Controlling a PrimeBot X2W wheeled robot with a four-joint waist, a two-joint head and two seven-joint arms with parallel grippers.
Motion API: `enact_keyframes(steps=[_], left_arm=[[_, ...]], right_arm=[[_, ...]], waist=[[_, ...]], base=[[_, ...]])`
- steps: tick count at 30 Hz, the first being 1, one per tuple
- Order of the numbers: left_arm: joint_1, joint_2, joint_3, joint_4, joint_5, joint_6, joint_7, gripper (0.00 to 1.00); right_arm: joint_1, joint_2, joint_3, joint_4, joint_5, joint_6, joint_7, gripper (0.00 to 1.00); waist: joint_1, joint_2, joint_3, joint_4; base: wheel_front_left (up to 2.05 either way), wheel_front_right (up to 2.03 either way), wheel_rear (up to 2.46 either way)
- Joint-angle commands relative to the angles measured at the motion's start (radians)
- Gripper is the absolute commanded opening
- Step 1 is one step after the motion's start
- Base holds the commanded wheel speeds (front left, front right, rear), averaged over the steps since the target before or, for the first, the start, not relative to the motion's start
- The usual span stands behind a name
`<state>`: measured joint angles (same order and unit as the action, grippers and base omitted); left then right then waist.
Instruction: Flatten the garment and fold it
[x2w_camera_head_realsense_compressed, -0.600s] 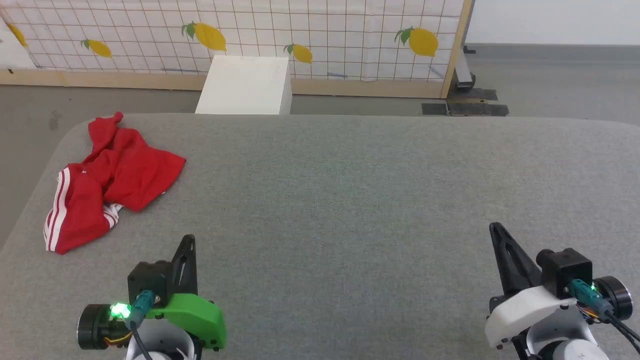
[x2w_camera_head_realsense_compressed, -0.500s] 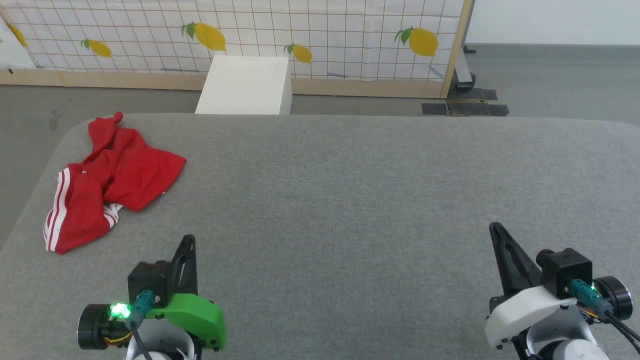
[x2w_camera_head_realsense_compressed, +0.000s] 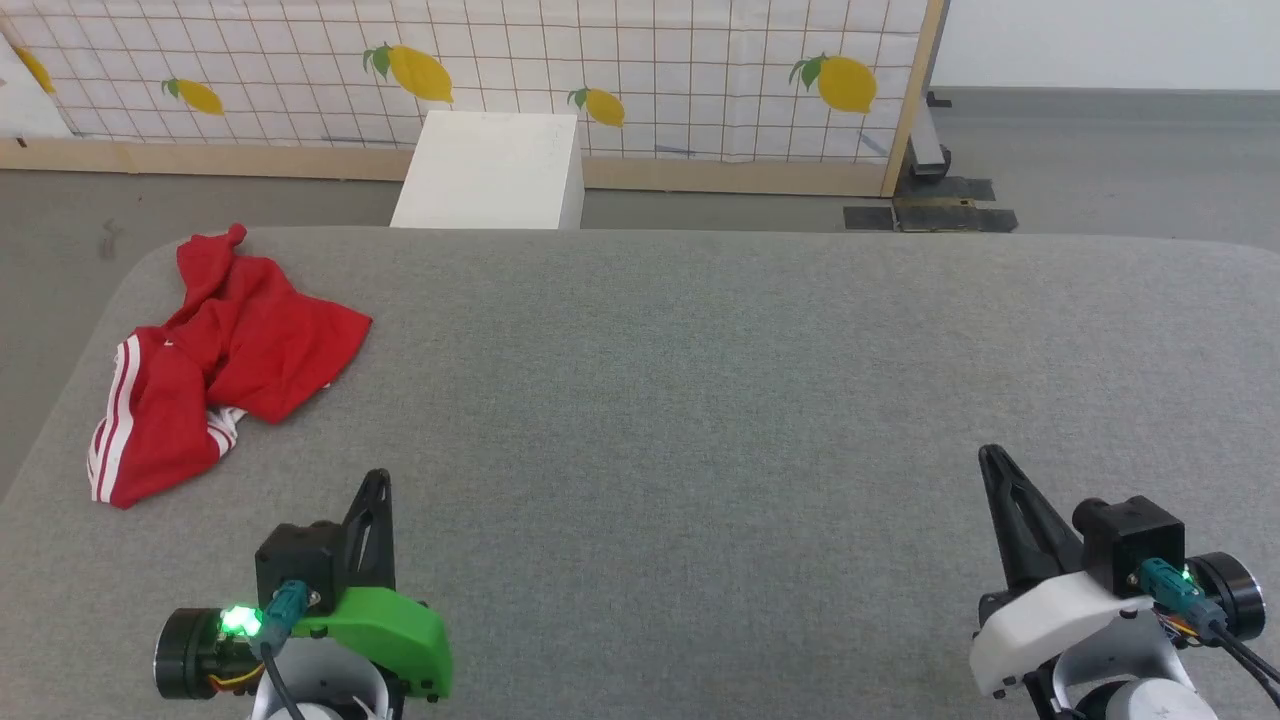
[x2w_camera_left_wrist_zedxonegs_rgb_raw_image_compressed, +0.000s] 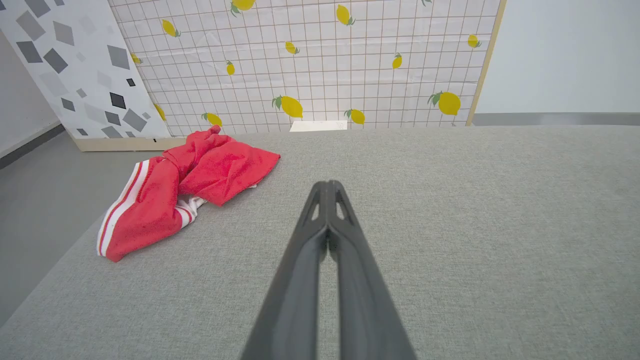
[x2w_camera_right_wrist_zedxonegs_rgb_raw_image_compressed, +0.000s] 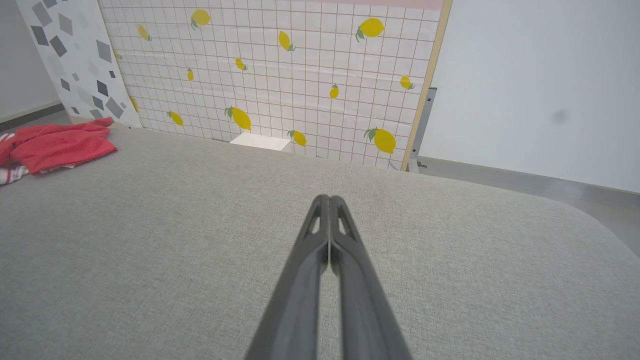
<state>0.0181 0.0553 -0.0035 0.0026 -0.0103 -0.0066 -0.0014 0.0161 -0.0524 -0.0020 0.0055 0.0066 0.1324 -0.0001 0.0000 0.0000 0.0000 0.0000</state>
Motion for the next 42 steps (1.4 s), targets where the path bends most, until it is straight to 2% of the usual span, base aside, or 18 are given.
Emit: enact_keyframes(steps=[1, 11, 12, 27, 42], left_arm=[[-0.018, -0.005, 0.004, -0.003, 0.010, 0.007, 0.001, 0.00], [-0.018, -0.005, 0.004, -0.003, 0.010, 0.007, 0.001, 0.00], [0.000, 0.000, 0.000, 0.000, 0.000, 0.000, 0.000, 1.00], [0.014, 0.000, -0.011, -0.003, -0.016, 0.011, -0.025, 1.00], [0.037, -0.001, -0.015, -0.008, -0.030, 0.021, -0.056, 1.00]], right_arm=[[-0.016, 0.002, 0.002, -0.005, -0.007, -0.002, 0.000, 0.00], [-0.016, 0.002, 0.002, -0.005, -0.007, -0.002, 0.000, 0.00], [0.000, 0.000, 0.000, 0.000, 0.000, 0.000, 0.000, 1.00], [0.009, 0.000, -0.017, 0.007, 0.014, 0.000, -0.025, 1.00], [0.026, 0.000, -0.015, 0.002, 0.019, 0.000, -0.056, 1.00]], waist=[[0.0000, 0.0000, 0.000, 0.000], [0.0000, 0.0000, 0.000, 0.000], [0.0000, 0.0000, 0.000, 0.000], [0.0000, 0.0000, -0.004, 0.013], [0.0000, 0.0000, -0.019, 0.093]], base=[[0.00, 0.00, 0.00], [0.00, 0.00, 0.00], [0.00, 0.00, 0.00], [0.00, 0.00, 0.00], [0.00, 0.00, 0.00]])
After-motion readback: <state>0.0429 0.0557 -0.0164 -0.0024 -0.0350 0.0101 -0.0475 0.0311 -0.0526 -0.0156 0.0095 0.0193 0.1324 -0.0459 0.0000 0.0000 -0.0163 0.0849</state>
